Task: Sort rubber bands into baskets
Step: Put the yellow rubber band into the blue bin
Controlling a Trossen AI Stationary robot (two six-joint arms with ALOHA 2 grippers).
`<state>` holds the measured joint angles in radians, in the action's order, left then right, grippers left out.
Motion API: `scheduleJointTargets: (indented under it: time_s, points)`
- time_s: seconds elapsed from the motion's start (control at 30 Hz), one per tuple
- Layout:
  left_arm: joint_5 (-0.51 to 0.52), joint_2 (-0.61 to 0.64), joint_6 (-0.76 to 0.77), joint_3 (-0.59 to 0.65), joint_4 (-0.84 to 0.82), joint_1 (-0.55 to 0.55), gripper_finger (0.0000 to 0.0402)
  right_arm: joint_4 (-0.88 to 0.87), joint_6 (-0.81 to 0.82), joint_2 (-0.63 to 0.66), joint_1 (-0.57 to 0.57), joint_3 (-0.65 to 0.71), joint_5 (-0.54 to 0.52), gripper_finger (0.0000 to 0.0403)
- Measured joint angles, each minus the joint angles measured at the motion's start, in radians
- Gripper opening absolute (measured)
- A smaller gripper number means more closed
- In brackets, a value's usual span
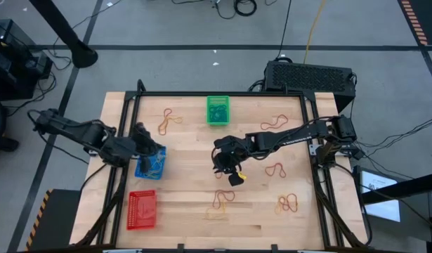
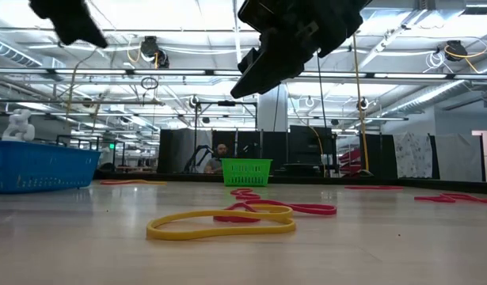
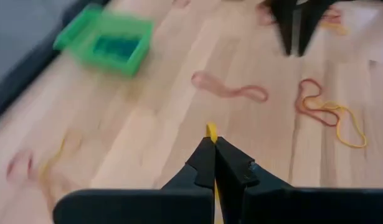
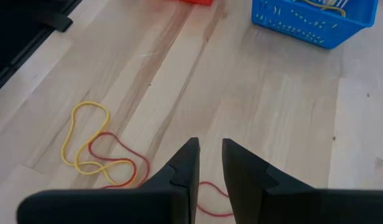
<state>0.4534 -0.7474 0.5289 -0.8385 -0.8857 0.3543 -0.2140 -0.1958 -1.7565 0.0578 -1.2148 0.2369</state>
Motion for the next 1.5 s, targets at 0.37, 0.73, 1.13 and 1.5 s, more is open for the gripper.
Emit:
scheduleJointTargets:
  time_s: [0.37,0.73,1.13,1.5]
  points:
    - [-0.06,-0.029,0.42,-0.039,-0.461,0.002,0.0002,0.012,0.02,0.0,0.0,0.023,0.0,0.0061]
    - [-0.134,-0.076,0.427,-0.039,-0.461,0.002,0.0004,0.014,0.02,0.0,0.0,0.027,0.0,0.0061]
    - [-0.162,-0.131,0.356,-0.039,-0.458,0.002,0.0026,0.014,0.028,0.0,0.0,0.027,0.0,0.0061]
    - [-0.156,-0.143,0.264,-0.039,-0.459,-0.001,0.0027,0.014,0.028,0.0,0.0,0.027,0.0,0.0061]
